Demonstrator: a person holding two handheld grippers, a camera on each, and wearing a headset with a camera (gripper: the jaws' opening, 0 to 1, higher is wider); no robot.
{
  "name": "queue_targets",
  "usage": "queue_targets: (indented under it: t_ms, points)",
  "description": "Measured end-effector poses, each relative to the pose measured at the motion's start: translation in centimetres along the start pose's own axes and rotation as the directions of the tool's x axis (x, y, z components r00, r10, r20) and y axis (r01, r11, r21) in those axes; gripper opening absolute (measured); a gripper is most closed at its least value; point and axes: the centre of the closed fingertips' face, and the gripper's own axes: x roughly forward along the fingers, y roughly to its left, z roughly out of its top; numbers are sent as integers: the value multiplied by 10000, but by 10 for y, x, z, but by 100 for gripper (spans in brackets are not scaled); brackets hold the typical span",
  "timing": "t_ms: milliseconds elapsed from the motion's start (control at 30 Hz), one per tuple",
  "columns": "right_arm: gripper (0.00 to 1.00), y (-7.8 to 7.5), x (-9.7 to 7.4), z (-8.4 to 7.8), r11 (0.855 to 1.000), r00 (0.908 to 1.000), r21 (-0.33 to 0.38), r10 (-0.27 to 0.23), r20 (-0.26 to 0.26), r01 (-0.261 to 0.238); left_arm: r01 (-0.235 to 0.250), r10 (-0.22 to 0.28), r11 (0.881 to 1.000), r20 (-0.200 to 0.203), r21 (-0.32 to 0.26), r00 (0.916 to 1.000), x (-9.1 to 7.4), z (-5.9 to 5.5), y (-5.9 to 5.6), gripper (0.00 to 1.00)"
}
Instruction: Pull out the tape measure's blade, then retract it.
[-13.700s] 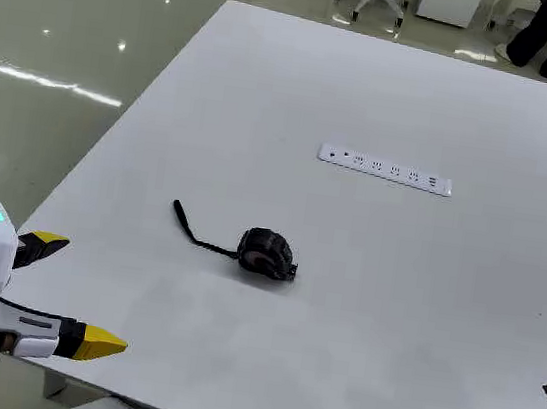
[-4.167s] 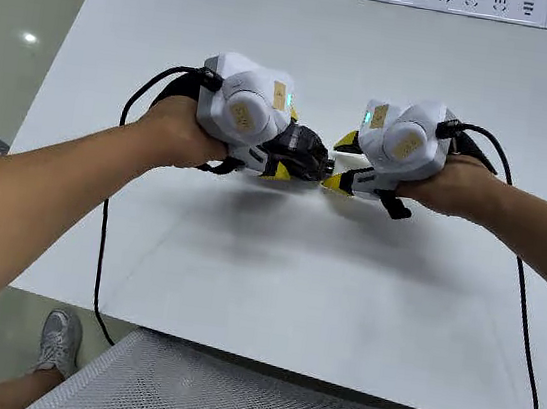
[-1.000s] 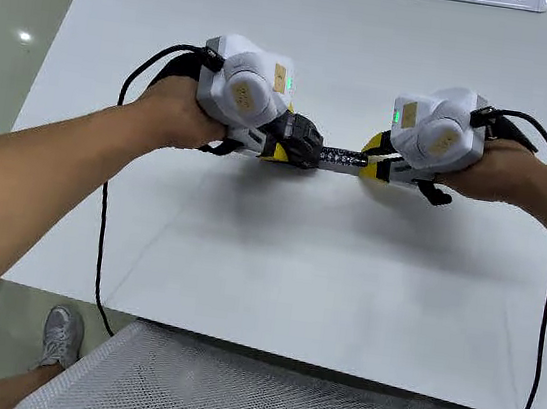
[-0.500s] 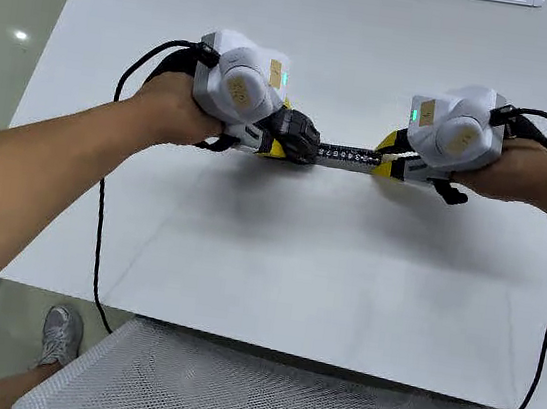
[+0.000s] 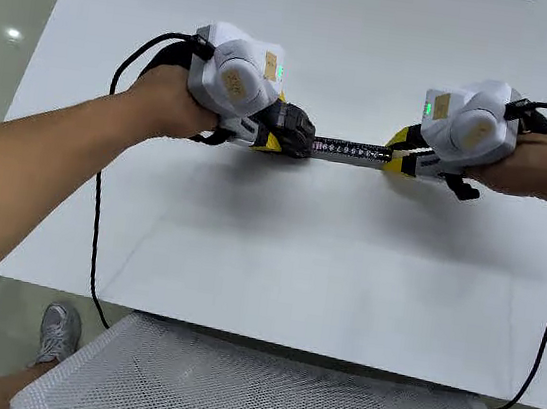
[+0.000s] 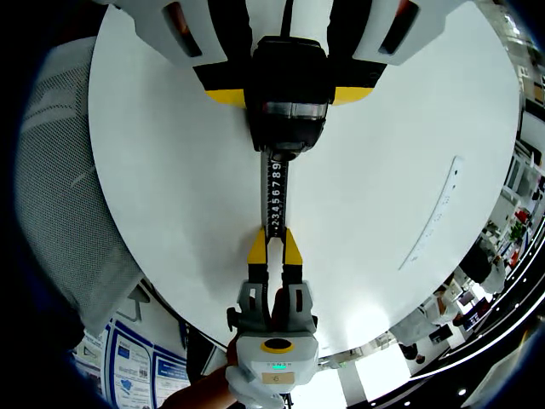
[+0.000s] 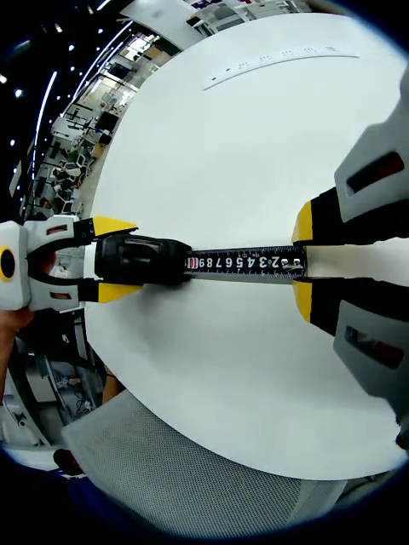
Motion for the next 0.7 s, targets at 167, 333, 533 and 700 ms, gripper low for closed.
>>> queue_targets:
  t_ms: [167, 333, 533, 700]
  points:
    - [8, -1, -4, -7, 10000, 10000, 67, -12, -42, 12, 10, -10, 10000, -2, 2, 10000, -1, 1, -1, 30]
    - [8, 0, -7, -11, 10000, 9999, 80, -15, -99, 16, 7, -7, 10000, -9, 11, 10000, -2, 2, -3, 30]
    - [8, 1, -12, -17, 9999, 9999, 137, -10, -171, 12, 22, -22, 10000, -27, 33, 10000, -2, 3, -3, 30]
    - [8, 1, -16, -22, 9998, 9997, 176, -5, -243, 10, 21, -21, 10000, -22, 39, 10000, -3, 3, -4, 30]
